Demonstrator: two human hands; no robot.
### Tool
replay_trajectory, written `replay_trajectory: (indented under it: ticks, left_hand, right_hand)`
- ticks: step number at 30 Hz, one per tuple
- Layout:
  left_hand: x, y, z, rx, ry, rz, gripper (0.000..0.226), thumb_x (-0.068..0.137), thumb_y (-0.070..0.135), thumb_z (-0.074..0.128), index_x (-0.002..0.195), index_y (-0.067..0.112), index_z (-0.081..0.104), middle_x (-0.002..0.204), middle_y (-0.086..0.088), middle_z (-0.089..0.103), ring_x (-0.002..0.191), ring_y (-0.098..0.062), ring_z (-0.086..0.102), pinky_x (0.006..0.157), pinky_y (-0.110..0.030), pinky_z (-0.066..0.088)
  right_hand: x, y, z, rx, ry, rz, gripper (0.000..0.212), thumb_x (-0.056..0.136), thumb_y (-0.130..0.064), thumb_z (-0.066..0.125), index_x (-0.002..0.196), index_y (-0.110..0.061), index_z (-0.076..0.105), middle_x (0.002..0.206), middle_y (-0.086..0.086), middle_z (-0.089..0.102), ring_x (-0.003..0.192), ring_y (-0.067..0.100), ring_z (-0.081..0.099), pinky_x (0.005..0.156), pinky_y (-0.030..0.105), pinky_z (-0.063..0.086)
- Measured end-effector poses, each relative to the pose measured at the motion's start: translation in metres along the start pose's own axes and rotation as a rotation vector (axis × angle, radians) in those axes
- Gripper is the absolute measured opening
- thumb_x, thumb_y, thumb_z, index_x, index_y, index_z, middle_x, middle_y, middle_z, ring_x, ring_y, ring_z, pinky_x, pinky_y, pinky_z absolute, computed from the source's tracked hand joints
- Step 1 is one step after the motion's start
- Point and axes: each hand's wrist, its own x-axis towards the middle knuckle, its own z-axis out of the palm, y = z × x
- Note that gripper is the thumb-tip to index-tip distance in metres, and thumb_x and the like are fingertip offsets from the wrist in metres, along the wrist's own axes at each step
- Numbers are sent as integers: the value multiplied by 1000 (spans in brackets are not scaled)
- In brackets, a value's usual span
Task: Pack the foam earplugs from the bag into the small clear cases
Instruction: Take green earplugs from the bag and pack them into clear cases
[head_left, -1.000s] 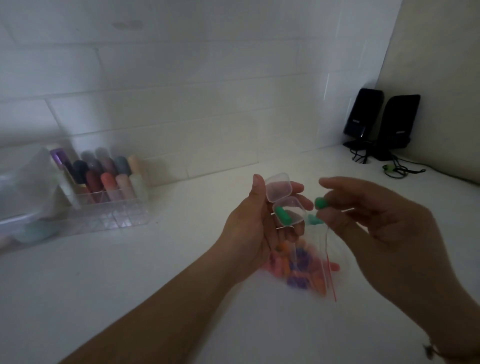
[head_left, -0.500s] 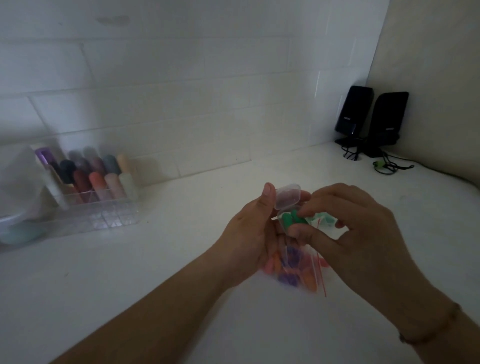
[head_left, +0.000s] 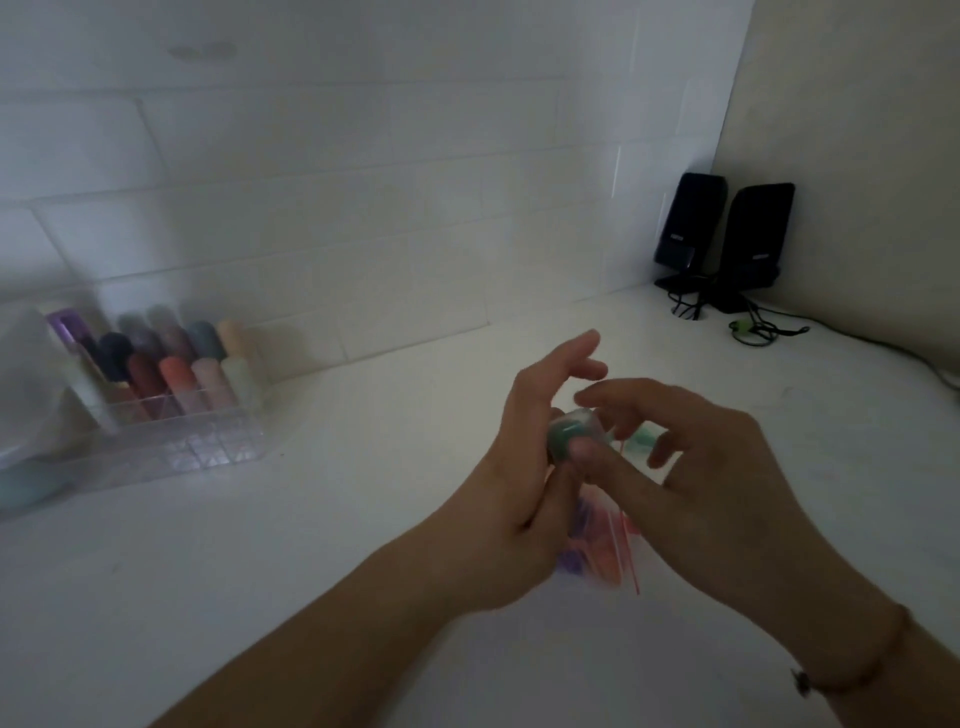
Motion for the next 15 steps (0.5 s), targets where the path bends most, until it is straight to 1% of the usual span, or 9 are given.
replay_trajectory:
  ticks: [1,3,5,6,8,10,13,14,15]
  left_hand:
    - [0,0,0,15,-7,44,59,100,5,34,149,27,9,143,-3,30,104,-18,58,89,-40,52]
    - [1,-1,-2,16,-2,64,62,99,2,38,149,27,10,144,-5,30,104,-23,60,89,-42,52]
    - [3,-2,-2,16,52,39,61,96,-1,47,147,23,22,141,-6,37,101,-29,63,86,-43,54]
    - [4,-3,-2,53,101,35,57,94,-1,53,143,17,32,137,-6,42,102,-29,63,85,-40,54]
    - [5,-6,-3,216,190,56,46,85,2,69,128,7,53,124,-5,52,105,-20,61,85,-31,54]
    - [6,-6,-3,342,241,73,40,78,11,78,116,6,64,114,-4,60,102,-13,60,84,-25,52]
    - [10,-4,-4,436,299,57,33,79,21,77,109,8,69,105,1,68,95,-4,63,84,-19,51]
    - [12,-3,-4,452,307,30,34,79,23,78,109,10,69,105,5,69,93,-2,63,84,-16,50]
    - [16,-1,-3,459,308,-8,34,79,26,78,110,14,69,104,9,70,92,1,64,84,-13,48]
  right_hand:
    - [-1,-2,0,19,6,-9,28,81,-52,60,105,-38,65,89,-22,65,84,1,59,67,23,46]
    - [-2,-5,-1,57,37,-14,19,82,-38,69,101,-38,65,89,-21,64,84,-1,58,62,13,42]
    - [-1,-8,-3,114,54,22,23,80,-28,75,97,-37,63,87,-21,65,83,-3,59,63,10,43]
    - [0,-8,-4,147,61,50,24,78,-27,76,94,-36,61,84,-20,67,81,-2,61,64,10,44]
    - [4,-5,-5,194,88,104,26,74,-29,77,88,-34,56,81,-19,68,76,1,63,62,14,45]
    - [5,-2,-8,209,88,132,26,72,-31,79,81,-31,55,78,-16,68,68,1,61,59,12,41]
    - [8,1,-13,180,-23,123,19,72,-34,79,71,-28,61,74,-10,67,57,-4,55,53,8,37]
    - [10,3,-16,163,-36,125,17,73,-39,76,71,-28,63,74,-12,67,59,-4,56,53,8,38]
    - [13,7,-22,140,3,128,18,74,-45,72,72,-29,64,75,-15,67,63,-3,58,55,8,39]
